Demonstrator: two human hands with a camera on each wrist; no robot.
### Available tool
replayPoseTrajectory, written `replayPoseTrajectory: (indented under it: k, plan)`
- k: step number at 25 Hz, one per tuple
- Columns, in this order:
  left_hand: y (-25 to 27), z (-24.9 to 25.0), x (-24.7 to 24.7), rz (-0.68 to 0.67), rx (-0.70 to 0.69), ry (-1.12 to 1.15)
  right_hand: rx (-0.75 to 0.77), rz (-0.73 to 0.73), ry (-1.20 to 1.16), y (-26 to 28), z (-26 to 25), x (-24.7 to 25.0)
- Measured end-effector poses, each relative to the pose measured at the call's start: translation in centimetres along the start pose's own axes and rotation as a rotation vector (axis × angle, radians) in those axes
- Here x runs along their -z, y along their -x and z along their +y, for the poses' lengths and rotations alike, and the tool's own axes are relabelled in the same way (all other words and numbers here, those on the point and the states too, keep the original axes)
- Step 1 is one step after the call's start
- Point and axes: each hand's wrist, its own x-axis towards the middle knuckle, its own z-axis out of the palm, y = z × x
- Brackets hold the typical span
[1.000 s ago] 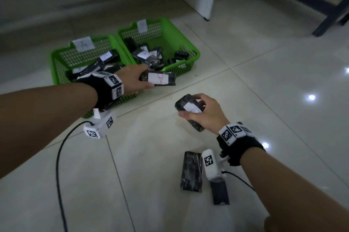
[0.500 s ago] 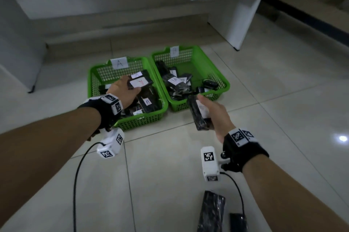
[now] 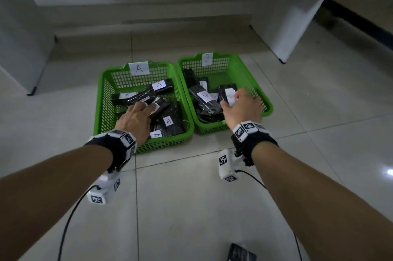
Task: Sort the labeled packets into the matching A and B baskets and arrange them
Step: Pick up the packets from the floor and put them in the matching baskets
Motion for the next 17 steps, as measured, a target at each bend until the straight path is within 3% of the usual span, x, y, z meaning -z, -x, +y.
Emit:
replayPoseTrajectory:
  k: [4, 7, 9, 11, 14, 17]
  plan:
    - [-0.3, 0.6, 0.0, -0.042, 0.060, -0.057, 0.066, -0.010, 0.088, 0.0, 1.4, -0.8]
    - [0.2, 2.5, 0.7, 0.110, 0.006, -0.067, 0.100, 0.009, 0.078, 0.4, 2.6, -0.5]
    - [0.9, 4.6, 1.4, 0.254, -0.179, -0.041, 0.098, 0.075, -0.029, 1.8, 3.4, 0.1]
    - [2.3, 7.6, 1.7, 0.281, -0.440, -0.046, 0.122, 0.119, -0.072, 4.2, 5.1, 1.0]
    - [5.3, 12.7, 0.4, 0.158, -0.845, -0.090, 0.050, 0.065, -0.053, 8.3, 8.9, 2.9]
    - [8.8, 17.6, -2.2, -0.065, -1.188, -0.105, -0.093, 0.011, -0.009, 12.1, 13.4, 5.7]
